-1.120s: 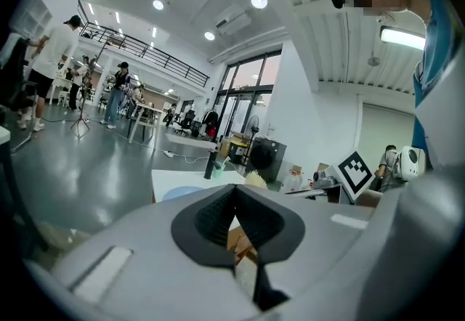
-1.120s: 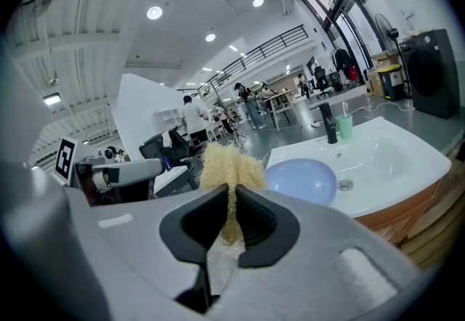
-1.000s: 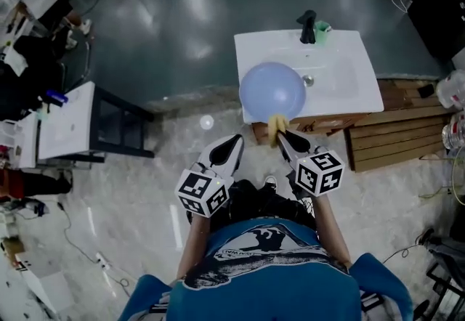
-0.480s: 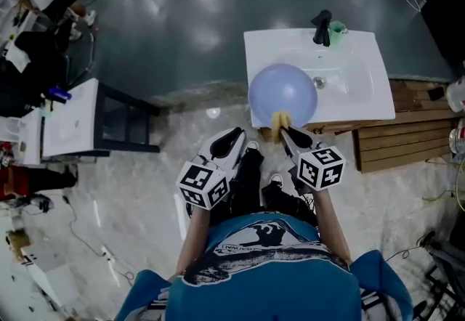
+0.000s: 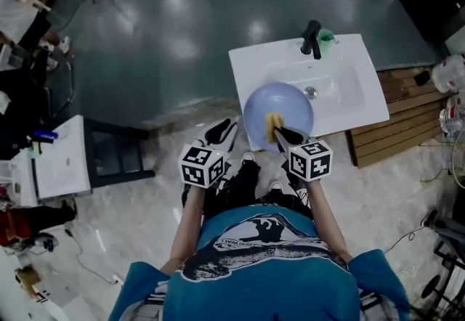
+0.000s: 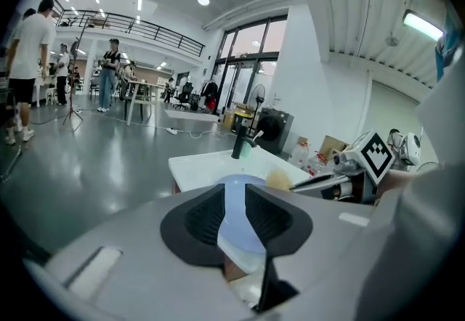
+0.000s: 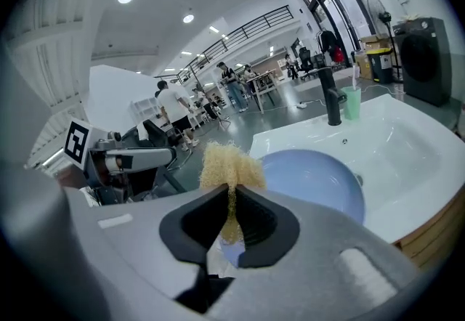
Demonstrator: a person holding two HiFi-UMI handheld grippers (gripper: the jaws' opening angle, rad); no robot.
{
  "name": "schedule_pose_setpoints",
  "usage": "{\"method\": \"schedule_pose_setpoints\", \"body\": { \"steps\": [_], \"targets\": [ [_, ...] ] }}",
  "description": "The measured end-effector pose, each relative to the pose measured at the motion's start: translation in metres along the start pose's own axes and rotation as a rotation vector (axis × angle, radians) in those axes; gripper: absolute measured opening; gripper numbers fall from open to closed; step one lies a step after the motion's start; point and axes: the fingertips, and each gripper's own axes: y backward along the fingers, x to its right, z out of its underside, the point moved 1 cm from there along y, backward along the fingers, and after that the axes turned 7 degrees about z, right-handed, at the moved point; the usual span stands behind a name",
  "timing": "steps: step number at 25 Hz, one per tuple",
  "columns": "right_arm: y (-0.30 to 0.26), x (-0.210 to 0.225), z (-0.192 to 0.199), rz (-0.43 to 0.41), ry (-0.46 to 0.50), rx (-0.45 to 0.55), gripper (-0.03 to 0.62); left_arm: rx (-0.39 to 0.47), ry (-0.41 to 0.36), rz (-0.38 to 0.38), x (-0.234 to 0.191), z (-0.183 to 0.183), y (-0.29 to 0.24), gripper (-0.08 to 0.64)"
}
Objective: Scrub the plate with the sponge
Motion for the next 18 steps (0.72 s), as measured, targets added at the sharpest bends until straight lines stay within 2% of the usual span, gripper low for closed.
{"method": "schedule_pose_setpoints", "body": {
  "steps": [4, 7, 10, 14, 18],
  "targets": [
    [-0.028, 0.01, -0.003, 0.044, 0.01, -0.038, 0.031, -0.094, 0.036, 0.039, -0.033, 0.018, -0.032, 0.147],
    [-0.053, 0.018, -0.003, 0.071, 0.04, -0.088, 0.031, -0.161, 0.053, 0.086, -0.045, 0.032, -0.055, 0.153],
    [-0.077, 0.023, 0.005, 0.092, 0.098, -0.174, 0.031, -0.224, 0.059, 0.133, -0.051, 0.043, -0.074, 0.149],
    [-0.101, 0.029, 0.012, 0.126, 0.189, -0.261, 0.031, -0.257, 0.051, 0.189, -0.055, 0.047, -0.096, 0.149],
    [-0.122, 0.035, 0.014, 0.168, 0.262, -0.317, 0.031, -0.318, 0.099, 0.221, -0.066, 0.064, -0.11, 0.149]
  ]
}}
